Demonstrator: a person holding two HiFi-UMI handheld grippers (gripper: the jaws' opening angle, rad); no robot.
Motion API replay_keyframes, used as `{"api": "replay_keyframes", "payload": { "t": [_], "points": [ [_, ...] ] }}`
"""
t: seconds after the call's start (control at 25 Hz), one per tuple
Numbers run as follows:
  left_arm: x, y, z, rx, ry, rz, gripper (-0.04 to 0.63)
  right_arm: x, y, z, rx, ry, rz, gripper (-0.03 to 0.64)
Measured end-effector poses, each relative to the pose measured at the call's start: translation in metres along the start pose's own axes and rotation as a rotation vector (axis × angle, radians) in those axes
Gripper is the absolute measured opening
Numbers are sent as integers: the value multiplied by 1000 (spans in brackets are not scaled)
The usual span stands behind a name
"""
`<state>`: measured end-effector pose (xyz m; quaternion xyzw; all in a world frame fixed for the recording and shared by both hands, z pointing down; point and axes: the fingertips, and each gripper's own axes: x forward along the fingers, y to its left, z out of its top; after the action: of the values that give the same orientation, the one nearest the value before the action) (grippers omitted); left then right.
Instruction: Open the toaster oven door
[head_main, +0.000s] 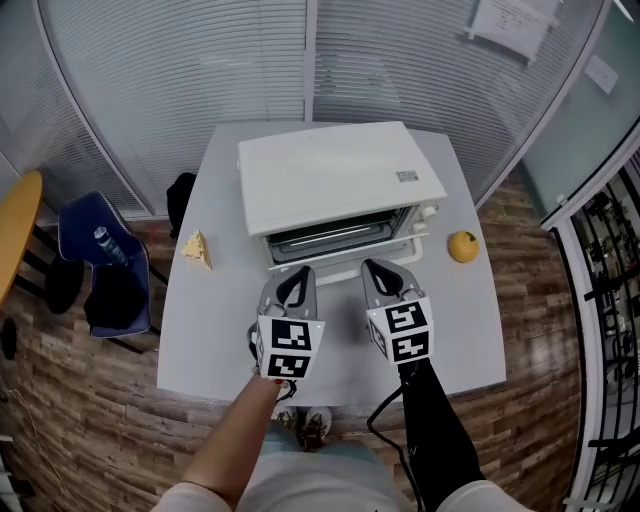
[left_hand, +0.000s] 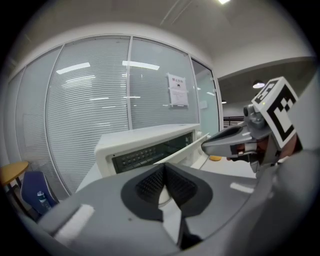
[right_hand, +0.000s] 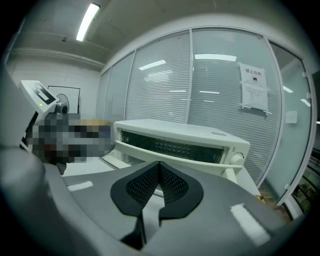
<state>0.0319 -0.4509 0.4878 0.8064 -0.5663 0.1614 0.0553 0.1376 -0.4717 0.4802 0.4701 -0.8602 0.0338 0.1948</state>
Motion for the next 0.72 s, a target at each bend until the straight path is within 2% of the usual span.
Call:
{"api": "replay_keyframes", "payload": {
  "t": [0.28,0.72],
  "points": [
    [-26,-45,-44,62,33,-25,57,-34,16,-52,21,67,-34,2],
    [-46,-97,-127,-27,133,-89,57,-51,34,-139,61,214,-102,2]
  ]
}}
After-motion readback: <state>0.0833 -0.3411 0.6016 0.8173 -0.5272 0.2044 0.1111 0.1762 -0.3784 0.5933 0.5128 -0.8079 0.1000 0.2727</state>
